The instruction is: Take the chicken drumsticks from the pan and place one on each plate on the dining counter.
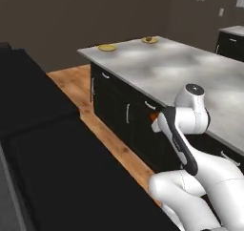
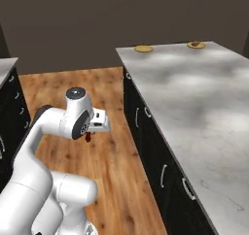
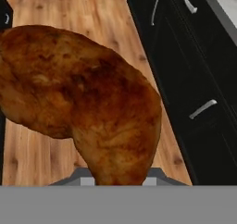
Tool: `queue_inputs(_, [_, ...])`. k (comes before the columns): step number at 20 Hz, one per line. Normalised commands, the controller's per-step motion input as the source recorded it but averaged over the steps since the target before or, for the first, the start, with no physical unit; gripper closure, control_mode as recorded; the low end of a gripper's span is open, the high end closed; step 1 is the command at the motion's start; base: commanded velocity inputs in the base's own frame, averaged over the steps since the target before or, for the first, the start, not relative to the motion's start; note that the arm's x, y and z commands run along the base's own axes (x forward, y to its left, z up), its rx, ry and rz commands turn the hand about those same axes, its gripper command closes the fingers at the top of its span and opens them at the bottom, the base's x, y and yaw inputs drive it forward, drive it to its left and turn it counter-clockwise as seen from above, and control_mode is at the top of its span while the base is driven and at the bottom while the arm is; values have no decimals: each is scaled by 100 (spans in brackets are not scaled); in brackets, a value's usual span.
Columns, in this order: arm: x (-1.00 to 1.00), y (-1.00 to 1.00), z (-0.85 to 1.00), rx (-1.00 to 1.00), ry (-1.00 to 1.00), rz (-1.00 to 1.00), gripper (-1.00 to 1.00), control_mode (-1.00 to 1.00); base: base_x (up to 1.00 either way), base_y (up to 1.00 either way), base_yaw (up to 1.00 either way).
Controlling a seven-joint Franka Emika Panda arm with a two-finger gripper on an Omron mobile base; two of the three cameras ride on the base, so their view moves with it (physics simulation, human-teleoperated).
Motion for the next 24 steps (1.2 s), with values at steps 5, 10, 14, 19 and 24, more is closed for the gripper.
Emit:
queue_inputs(5, [0, 0, 0, 0, 0, 0, 100, 100, 100, 52, -10])
queue_inputs(10, [0, 0, 0, 0, 0, 0, 100, 100, 100, 51, -10])
queue_inputs(14, [0, 0, 0, 0, 0, 0, 100, 100, 100, 51, -10])
queue_inputs(19, [0, 0, 0, 0, 0, 0, 100, 100, 100, 48, -12])
queue_inputs(24, [0, 0, 0, 0, 0, 0, 100, 100, 100, 45, -16])
